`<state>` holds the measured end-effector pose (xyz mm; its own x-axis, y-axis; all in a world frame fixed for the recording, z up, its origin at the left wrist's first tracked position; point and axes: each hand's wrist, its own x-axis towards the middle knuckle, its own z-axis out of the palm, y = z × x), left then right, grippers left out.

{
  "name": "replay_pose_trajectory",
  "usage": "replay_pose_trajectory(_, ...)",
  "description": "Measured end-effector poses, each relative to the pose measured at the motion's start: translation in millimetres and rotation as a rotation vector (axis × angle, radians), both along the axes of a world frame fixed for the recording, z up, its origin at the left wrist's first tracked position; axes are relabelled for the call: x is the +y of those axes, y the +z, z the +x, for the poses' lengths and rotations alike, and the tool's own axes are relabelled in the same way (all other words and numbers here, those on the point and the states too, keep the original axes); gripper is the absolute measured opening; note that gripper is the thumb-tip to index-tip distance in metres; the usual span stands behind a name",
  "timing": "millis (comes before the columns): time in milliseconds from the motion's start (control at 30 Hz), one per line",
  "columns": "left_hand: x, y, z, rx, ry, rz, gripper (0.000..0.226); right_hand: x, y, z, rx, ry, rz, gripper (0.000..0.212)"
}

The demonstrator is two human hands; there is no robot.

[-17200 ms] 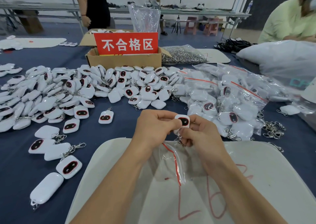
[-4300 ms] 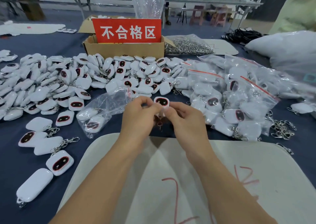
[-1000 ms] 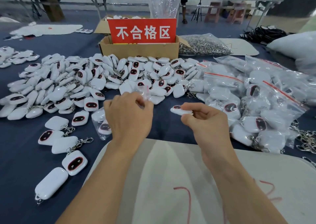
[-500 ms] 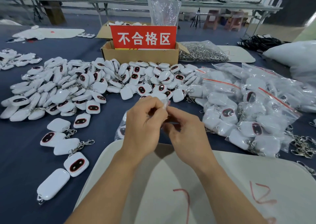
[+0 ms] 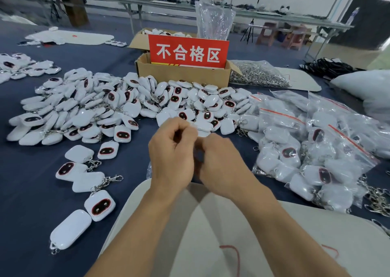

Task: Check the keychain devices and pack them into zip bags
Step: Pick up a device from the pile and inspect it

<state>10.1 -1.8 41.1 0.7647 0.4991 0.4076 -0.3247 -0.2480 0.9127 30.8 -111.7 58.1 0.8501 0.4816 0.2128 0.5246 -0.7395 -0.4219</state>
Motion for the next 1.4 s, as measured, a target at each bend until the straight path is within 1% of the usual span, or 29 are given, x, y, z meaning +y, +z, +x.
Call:
replay_pose_trajectory(33,3,1,0,-0.001,0.033,-0.020,0.025,2,3,2,-0.044,0.013,-0.050,0.016)
replay_pose_trajectory(100,7,2,0,-0.004,0.090,-0.041,0.023,5,13,4,-0.088,-0.098,-0.036,0.049)
replay_pose_trajectory(133,8,3,-1,-0.005,0.104,-0.054,0.024,7,18,7,-0.163,-0.156,-0.072,0.063)
replay_pose_trajectory(167,9,5,-1,-0.005,0.113,-0.067,0.027,10,20,9,-0.249,-0.190,-0.113,0.065)
replay_pose_trajectory(200,10,5,-1,-0.002,0.124,-0.076,0.030,12,22,12,-0.281,-0.196,-0.122,0.061)
replay_pose_trajectory(233,11,5,-1,-0.003,0.140,-0.080,0.030,14,23,14,-0.253,-0.185,-0.027,0.053)
replay_pose_trajectory(267,13,4,-1,-0.010,0.160,-0.082,0.030,15,25,17,-0.163,-0.179,0.155,0.041)
replay_pose_trajectory(300,15,4,-1,-0.020,0.176,-0.086,0.028,14,26,20,-0.045,-0.185,0.394,0.032)
replay_pose_trajectory(333,16,5,-1,-0.034,0.192,-0.091,0.026,13,29,27,0.024,-0.239,0.584,0.028)
replay_pose_trajectory(367,17,7,-1,-0.057,0.207,-0.091,0.025,11,29,37,0.036,-0.310,0.688,0.028)
replay_pose_trajectory(400,18,8,-1,-0.087,0.227,-0.076,0.023,8,27,49,0.024,-0.369,0.659,0.025)
replay_pose_trajectory(433,18,11,-2,-0.122,0.250,-0.047,0.022,5,23,62,0.035,-0.376,0.516,0.022)
replay_pose_trajectory(467,19,12,-3,-0.162,0.278,-0.006,0.021,5,18,70,0.072,-0.317,0.298,0.025)
replay_pose_trajectory(533,20,12,-5,-0.247,0.335,0.118,0.016,10,2,78,0.185,-0.104,-0.072,0.043)
replay_pose_trajectory(600,18,6,-6,-0.273,0.373,0.266,0.012,16,-16,76,0.175,-0.005,-0.253,0.056)
replay_pose_trajectory(667,10,0,-6,-0.185,0.355,0.415,0.014,18,-31,73,0.051,-0.032,-0.285,0.047)
replay_pose_trajectory(700,4,-3,-5,-0.117,0.331,0.495,0.012,17,-36,70,-0.002,-0.057,-0.308,0.040)
replay_pose_trajectory(767,-5,-9,-2,0.031,0.295,0.635,0.002,11,-40,63,-0.047,-0.072,-0.411,0.037)
replay_pose_trajectory(900,-6,-21,2,0.387,0.096,0.720,0.024,-13,-40,45,-0.054,-0.170,-0.346,0.038)
replay_pose_trajectory(967,-5,-26,3,0.489,0.021,0.830,0.032,-28,-36,35,-0.116,-0.239,-0.353,0.022)
replay_pose_trajectory(1000,-5,-26,4,0.514,0.031,0.886,0.032,-36,-36,30,-0.166,-0.255,-0.329,0.016)
replay_pose_trajectory(1033,-5,-26,6,0.526,0.074,0.932,0.030,-43,-37,24,-0.201,-0.260,-0.275,0.015)
replay_pose_trajectory(1100,-2,-22,8,0.565,0.197,0.982,0.027,-52,-39,10,-0.198,-0.250,-0.047,0.016)
replay_pose_trajectory(1167,5,-20,9,0.550,0.293,0.943,0.032,-58,-38,-5,-0.061,-0.299,0.310,0.015)
replay_pose_trajectory(1233,7,-20,7,0.445,0.324,0.912,0.045,-64,-32,-16,0.169,-0.384,0.740,0.014)
replay_pose_trajectory(1267,3,-19,4,0.357,0.313,0.899,0.054,-67,-29,-20,0.282,-0.423,0.914,0.015)
replay_pose_trajectory(1300,-5,-16,0,0.232,0.281,0.865,0.058,-70,-27,-23,0.361,-0.458,1.029,0.016)
replay_pose_trajectory(1367,-29,-9,-9,0.032,0.147,0.751,0.051,-77,-21,-25,0.462,-0.497,1.168,0.020)
replay_pose_trajectory(1400,-40,-8,-14,0.017,0.053,0.699,0.046,-80,-19,-24,0.499,-0.507,1.228,0.021)
